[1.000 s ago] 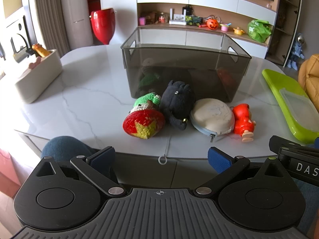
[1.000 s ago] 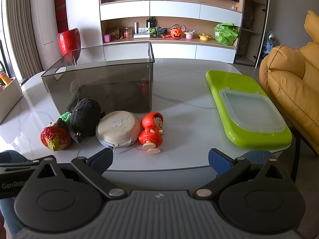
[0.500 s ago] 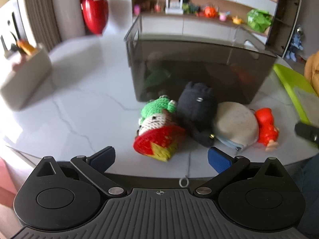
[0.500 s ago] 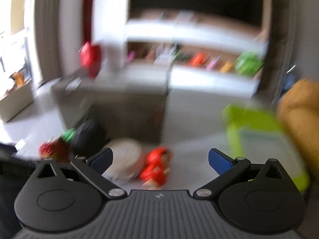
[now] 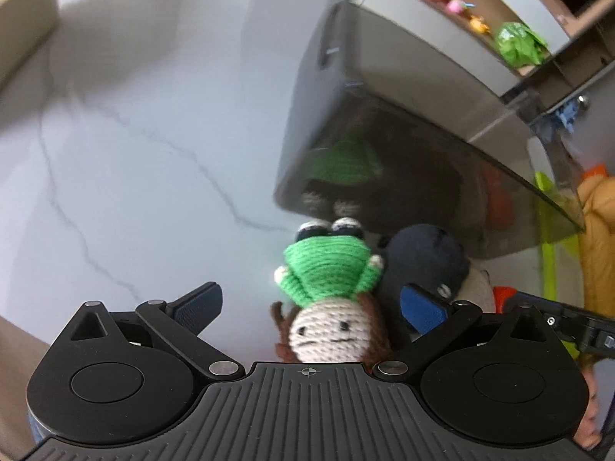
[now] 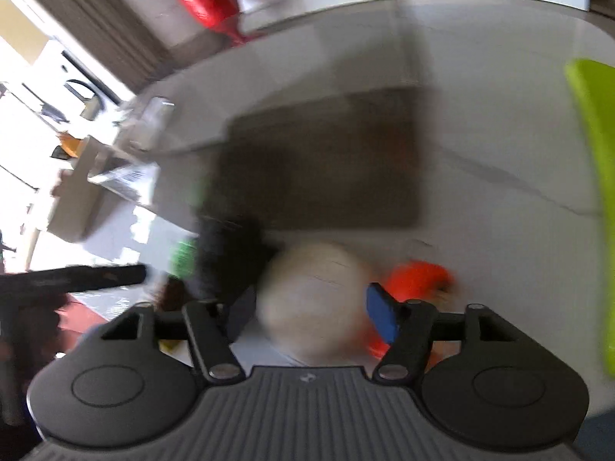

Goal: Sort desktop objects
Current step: 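Grasp the black plush toy with the right tool, then drop the black plush into the box with the right tool while the left grasps the green doll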

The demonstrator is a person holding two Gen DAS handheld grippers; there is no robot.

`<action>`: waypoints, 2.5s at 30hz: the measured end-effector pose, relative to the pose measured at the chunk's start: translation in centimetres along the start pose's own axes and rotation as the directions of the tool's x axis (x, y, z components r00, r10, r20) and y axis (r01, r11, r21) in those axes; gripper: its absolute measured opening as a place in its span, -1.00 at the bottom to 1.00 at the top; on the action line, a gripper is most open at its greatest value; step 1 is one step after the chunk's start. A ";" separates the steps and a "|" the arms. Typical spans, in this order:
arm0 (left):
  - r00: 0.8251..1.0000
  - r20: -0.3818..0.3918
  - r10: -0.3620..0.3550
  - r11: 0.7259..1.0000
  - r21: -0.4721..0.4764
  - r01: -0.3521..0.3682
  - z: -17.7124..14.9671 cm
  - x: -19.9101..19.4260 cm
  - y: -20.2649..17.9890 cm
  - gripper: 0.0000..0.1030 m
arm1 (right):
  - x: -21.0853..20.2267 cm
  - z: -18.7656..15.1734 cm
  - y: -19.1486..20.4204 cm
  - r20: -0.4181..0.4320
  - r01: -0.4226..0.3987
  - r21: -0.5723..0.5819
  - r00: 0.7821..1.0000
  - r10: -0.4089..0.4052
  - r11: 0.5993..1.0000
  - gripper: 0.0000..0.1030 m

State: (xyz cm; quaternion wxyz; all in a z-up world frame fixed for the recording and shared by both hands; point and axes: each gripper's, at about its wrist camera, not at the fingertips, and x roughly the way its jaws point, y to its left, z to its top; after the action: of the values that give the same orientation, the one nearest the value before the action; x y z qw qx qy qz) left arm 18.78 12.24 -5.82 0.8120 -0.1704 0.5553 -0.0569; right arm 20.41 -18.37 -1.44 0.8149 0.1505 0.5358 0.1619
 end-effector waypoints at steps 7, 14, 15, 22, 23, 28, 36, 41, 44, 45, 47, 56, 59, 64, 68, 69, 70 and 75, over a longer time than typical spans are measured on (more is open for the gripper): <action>0.998 -0.048 -0.050 0.995 -0.090 0.045 2.5 1.5 3.4 1.00 | 5.3 0.5 6.1 0.045 0.097 -0.005 0.994 -0.097 0.995 0.55; 0.994 -0.046 -0.099 0.986 -0.136 0.092 2.4 2.2 5.9 1.00 | 4.9 -0.3 7.2 0.100 0.100 -0.034 0.990 -0.096 0.994 -0.01; 0.993 -0.046 -0.109 0.984 -0.145 0.101 2.3 2.2 6.1 1.00 | 4.5 -0.2 6.8 0.101 0.078 -0.016 0.992 -0.076 0.997 -0.02; 0.988 -0.061 -0.139 0.982 -0.136 0.130 2.4 1.9 7.3 1.00 | -5.1 1.2 7.9 0.207 -0.102 -0.065 0.972 0.113 0.993 -0.04; 0.987 -0.064 -0.147 0.981 -0.141 0.137 2.5 1.9 7.2 1.00 | -6.6 2.3 8.3 0.236 -0.119 -0.077 0.962 0.134 0.990 -0.04; 0.978 -0.055 -0.199 0.974 -0.117 0.192 3.4 0.1 6.1 1.00 | -6.1 10.5 11.9 0.299 -0.034 -0.135 0.951 0.073 0.990 -0.04; 0.988 -0.101 -0.117 0.993 0.001 0.118 2.2 -1.2 3.8 1.00 | 13.8 15.6 9.3 -0.208 0.075 0.172 0.977 -0.038 0.982 -0.04; 0.988 -0.130 -0.082 0.990 0.102 0.096 1.8 -0.1 0.9 1.00 | 15.4 14.8 9.6 -0.299 0.058 0.119 0.954 -0.020 0.991 0.18; 0.986 -0.138 -0.093 0.986 0.125 0.110 1.9 0.1 -0.5 1.00 | 15.0 15.7 9.4 -0.324 0.014 0.097 0.946 0.018 0.995 0.25; 0.985 -0.142 -0.093 0.985 0.128 0.112 1.9 0.3 -0.8 1.00 | 13.9 15.8 9.3 -0.300 -0.008 0.099 0.953 0.038 0.995 0.27; 0.986 -0.145 -0.083 0.986 0.134 0.102 1.8 0.6 -1.5 1.00 | 10.6 16.7 9.1 -0.214 -0.022 0.077 0.976 0.038 0.997 0.28; 0.995 -0.097 -0.013 0.997 0.079 0.020 1.2 3.6 -2.2 1.00 | -4.4 8.5 5.6 0.384 -0.024 -0.105 0.921 0.062 0.994 0.62; 0.990 -0.136 -0.023 0.999 0.023 0.026 1.0 4.7 -2.7 1.00 | -3.7 5.2 2.2 0.464 -0.026 -0.028 0.885 0.036 0.999 0.64; 0.992 -0.106 0.067 0.995 0.082 -0.058 0.6 4.9 -5.5 1.00 | -4.2 2.1 -3.4 0.497 -0.085 0.102 0.867 0.023 0.991 0.64; 0.992 -0.100 0.077 0.994 0.087 -0.068 0.2 4.5 -7.4 1.00 | -2.2 1.0 -6.4 0.451 -0.141 0.138 0.890 0.065 0.980 0.64; 0.991 -0.101 0.085 0.994 0.082 -0.077 0.1 4.6 -7.7 1.00 | -1.9 0.7 -7.0 0.448 -0.149 0.140 0.891 0.071 0.979 0.64; 0.988 -0.111 0.109 0.991 0.091 -0.099 0.0 5.0 -8.0 1.00 | -2.3 0.4 -7.8 0.453 -0.153 0.148 0.889 0.070 0.977 0.64; 0.966 -0.176 0.191 0.972 0.170 -0.162 -0.8 7.5 -8.4 0.85 | -3.5 -0.4 -10.5 0.471 -0.177 0.193 0.880 0.067 0.965 0.65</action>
State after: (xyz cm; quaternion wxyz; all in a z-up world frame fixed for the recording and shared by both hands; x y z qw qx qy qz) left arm 21.67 2.07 -9.80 0.7674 -0.0507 0.6377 -0.0430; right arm 19.78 -29.30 -3.13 0.8835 0.3119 0.3317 0.1098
